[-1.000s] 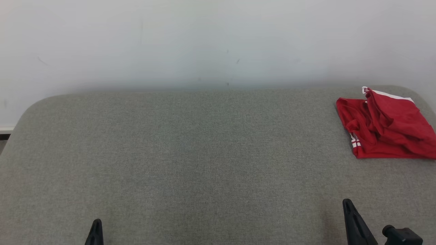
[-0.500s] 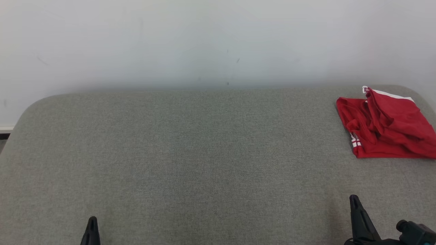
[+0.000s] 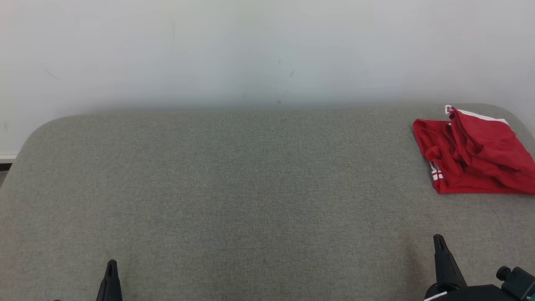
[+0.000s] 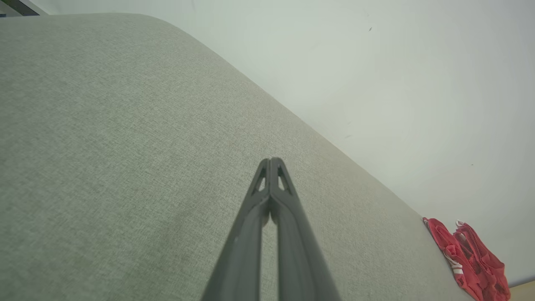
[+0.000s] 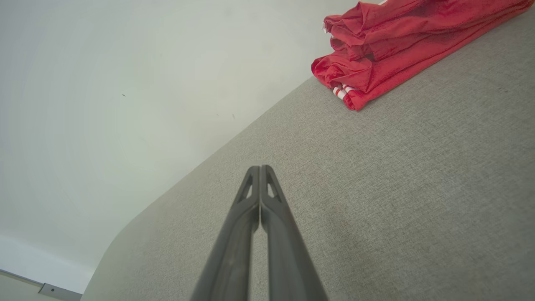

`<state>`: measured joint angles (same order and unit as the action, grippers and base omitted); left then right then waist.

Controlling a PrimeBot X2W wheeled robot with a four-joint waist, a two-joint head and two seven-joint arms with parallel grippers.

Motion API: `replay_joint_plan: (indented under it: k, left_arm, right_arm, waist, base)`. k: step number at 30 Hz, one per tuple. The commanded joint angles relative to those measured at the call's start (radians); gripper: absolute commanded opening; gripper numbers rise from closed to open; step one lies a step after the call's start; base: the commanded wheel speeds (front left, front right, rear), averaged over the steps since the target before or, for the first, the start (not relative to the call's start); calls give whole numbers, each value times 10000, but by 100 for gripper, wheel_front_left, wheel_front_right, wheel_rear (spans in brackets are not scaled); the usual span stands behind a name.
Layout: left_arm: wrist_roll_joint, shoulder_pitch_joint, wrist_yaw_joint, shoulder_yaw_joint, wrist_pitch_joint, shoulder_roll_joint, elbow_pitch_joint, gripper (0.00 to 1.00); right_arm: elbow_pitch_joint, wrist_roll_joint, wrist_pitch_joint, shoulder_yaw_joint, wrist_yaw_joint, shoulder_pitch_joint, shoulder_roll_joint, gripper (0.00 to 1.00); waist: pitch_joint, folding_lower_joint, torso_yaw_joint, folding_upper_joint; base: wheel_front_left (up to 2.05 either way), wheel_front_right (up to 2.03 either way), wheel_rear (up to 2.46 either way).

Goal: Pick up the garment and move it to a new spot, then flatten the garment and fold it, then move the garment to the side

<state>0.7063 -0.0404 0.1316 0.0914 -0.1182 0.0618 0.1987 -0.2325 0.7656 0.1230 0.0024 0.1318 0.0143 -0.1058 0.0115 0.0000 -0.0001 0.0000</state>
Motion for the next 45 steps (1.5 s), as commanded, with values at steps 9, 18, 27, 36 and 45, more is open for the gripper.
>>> replay_joint_plan:
  k: [9,18,27,36,45]
  left_arm:
    - [1574,430,-5,65,398,-9,-16,0]
    - [2566,588,-6,90,655,-22,45,0]
    - [3590,750,-7,116,931,-36,109,0]
    - [4564,893,-8,141,1175,-50,173,0]
    - [5417,1021,-9,161,1394,-64,229,0]
  right_arm:
    - [89,1471,-351,-202,-7,-409,62,0]
    - [64,2416,-607,-310,-8,-515,112,0]
    - [42,3405,-875,-427,-10,-640,166,0]
    - [18,4297,-1118,-537,-11,-755,217,0]
    - [-6,5129,-1338,-641,-13,-842,273,0]
  waist:
    - [-15,0,0,0]
    - [-28,0,0,0]
    - [-42,0,1,0]
    - [-57,0,1,0]
    - [-71,0,1,0]
  base:
    - [0,0,0]
    - [0,0,0]
    - [0,0,0]
    - [0,0,0]
    - [0,0,0]
